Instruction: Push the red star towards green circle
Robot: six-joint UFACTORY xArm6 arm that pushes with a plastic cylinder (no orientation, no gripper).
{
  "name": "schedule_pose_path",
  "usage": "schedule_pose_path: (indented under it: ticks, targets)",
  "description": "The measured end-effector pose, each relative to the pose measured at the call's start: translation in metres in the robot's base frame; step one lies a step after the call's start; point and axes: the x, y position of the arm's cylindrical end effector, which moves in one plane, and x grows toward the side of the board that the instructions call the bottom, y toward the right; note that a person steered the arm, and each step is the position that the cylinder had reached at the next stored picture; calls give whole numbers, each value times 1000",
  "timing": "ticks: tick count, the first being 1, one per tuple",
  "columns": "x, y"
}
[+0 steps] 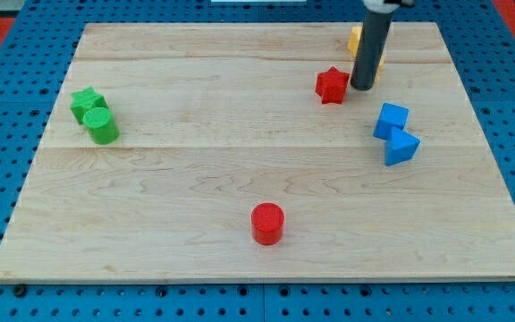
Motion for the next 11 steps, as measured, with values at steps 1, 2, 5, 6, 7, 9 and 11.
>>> schedule_pose_path:
  ticks: [1,2,5,6,7,9,11]
  targets:
    - [13,-77]
    - [66,-81]
    - [111,-136]
    - [147,-139]
    - [154,-95]
    - [195,-51]
    - [169,-201]
